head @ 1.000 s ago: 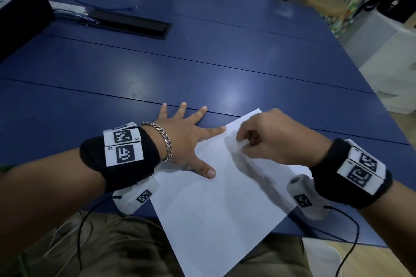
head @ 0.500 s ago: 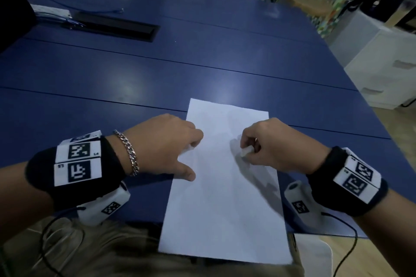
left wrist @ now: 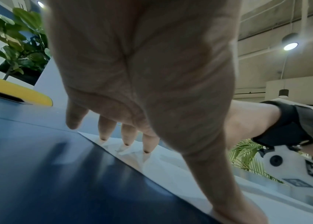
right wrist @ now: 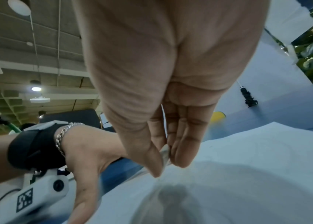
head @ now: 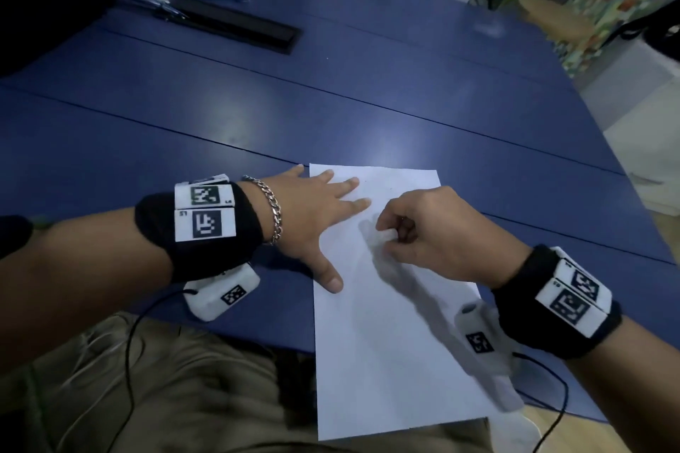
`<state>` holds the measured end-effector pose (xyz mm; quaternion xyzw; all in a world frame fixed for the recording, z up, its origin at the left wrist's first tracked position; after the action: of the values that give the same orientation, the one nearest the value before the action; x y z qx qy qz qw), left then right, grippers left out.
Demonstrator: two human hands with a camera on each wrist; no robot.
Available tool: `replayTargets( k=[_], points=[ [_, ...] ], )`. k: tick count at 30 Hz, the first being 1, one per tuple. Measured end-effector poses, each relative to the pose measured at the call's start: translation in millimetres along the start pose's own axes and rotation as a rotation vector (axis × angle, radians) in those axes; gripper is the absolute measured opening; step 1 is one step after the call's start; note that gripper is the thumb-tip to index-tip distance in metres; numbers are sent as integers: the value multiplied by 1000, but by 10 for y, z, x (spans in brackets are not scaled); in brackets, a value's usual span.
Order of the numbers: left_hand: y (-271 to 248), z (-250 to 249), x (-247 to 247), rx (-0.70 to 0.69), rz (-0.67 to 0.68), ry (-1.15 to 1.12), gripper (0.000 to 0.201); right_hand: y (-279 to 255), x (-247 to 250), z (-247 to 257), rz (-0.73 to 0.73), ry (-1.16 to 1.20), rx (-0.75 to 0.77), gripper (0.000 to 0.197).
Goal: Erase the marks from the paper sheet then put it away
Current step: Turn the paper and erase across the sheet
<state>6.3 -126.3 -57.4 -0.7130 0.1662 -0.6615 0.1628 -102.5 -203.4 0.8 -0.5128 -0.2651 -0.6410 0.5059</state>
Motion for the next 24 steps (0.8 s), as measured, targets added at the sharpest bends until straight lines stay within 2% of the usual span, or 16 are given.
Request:
replayTargets(
  k=[6, 11, 17, 21, 24],
  points=[
    [80, 102, -56, 69, 22, -20, 148, 170, -12, 40, -35, -17, 9, 11],
    [113, 108, -77, 65, 24, -6, 149, 13, -206, 229, 185, -52, 72, 10],
    [93, 107, -78, 82, 33, -19, 149, 221, -8, 42, 1, -80, 34, 5],
    [70, 91, -58, 86, 39, -25, 147, 36, -201, 241, 199, -102, 106, 12],
    [75, 99, -68, 87, 40, -23, 148, 152, -113, 143, 150, -87, 74, 10]
  ],
)
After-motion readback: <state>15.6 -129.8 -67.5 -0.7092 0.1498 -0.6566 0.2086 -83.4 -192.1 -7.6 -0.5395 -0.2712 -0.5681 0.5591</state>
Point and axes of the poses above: each hand's wrist, its own y-axis towards the middle knuckle, its own x-axis out of the back of the hand, z = x × y, the point moved 9 cm from there along y, towards the middle knuckle, and after that the axes turned 4 degrees about -x, right-handed, at the moved point
